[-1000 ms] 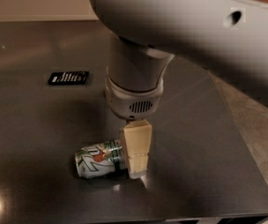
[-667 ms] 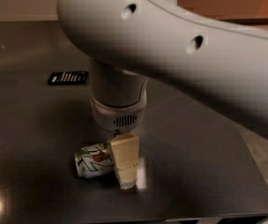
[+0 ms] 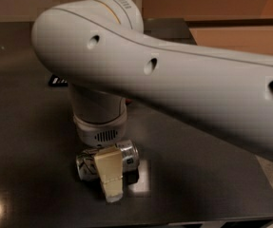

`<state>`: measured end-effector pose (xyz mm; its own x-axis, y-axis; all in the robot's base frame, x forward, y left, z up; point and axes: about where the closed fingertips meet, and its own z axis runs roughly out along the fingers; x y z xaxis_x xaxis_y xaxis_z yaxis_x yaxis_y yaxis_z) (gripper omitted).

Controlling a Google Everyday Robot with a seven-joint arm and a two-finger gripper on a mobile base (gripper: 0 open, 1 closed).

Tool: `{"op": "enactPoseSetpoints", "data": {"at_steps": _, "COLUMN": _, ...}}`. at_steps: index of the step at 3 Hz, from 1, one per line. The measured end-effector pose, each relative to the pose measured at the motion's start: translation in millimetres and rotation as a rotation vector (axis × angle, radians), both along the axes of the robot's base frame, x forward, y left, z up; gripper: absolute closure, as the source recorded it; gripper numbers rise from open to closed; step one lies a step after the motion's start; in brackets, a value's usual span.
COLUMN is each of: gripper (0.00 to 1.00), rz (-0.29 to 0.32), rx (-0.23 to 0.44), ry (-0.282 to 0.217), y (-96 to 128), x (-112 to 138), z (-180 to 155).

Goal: Place 7up can upright

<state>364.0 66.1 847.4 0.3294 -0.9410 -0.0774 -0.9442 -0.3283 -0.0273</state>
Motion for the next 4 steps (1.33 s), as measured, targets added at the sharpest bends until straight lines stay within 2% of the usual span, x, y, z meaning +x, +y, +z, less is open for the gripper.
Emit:
{"op": "enactPoseSetpoints", "data": {"at_steps": 1, "gripper": 0.03, "rz": 0.001, "rx": -0.006, "ry": 0.012, "y": 7, "x": -4, "z": -10}}
{"op": "enactPoseSetpoints", "data": {"at_steps": 3, "gripper": 0.50, "rz": 0.003, "rx": 0.000, "ry": 0.031, "y": 13, "x": -12, "z": -17}}
{"op": "enactPoseSetpoints", "data": {"at_steps": 4, "gripper": 0.74, "rz": 0.012, "rx": 0.037, "ry": 0.044, "y": 15, "x": -14, "z": -6}}
